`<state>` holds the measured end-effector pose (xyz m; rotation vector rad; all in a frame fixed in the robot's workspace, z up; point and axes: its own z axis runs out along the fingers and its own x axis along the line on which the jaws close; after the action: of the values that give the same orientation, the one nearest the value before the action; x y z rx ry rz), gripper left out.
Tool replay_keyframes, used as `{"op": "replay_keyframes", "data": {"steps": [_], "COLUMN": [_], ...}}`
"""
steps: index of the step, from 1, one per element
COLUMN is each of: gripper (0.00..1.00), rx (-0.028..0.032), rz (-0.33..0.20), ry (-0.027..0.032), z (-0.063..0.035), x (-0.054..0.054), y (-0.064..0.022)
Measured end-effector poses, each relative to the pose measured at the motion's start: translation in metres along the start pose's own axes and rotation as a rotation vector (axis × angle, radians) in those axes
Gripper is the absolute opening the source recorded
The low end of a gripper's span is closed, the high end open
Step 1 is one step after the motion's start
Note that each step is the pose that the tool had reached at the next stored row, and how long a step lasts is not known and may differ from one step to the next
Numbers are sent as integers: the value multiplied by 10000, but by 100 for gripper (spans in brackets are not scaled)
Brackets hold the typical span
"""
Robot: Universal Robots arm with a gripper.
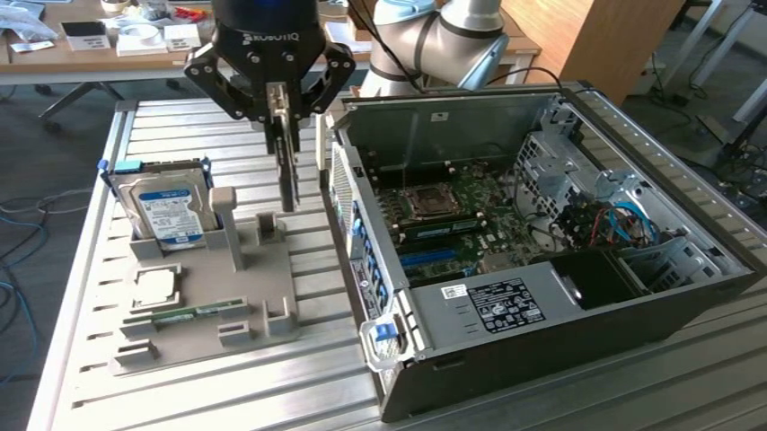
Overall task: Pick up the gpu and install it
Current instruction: 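Pick up the gpu and move the gpu toward the slot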
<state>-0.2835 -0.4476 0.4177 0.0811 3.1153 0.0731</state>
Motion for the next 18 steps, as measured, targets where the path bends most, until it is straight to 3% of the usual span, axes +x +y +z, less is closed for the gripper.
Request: {"op": "replay_keyframes", "data": {"steps": [18], "gripper": [27], "rx": [1], "rz": [-4], "ry": [1], "z": [8], "x": [-348], "y": [18]}}
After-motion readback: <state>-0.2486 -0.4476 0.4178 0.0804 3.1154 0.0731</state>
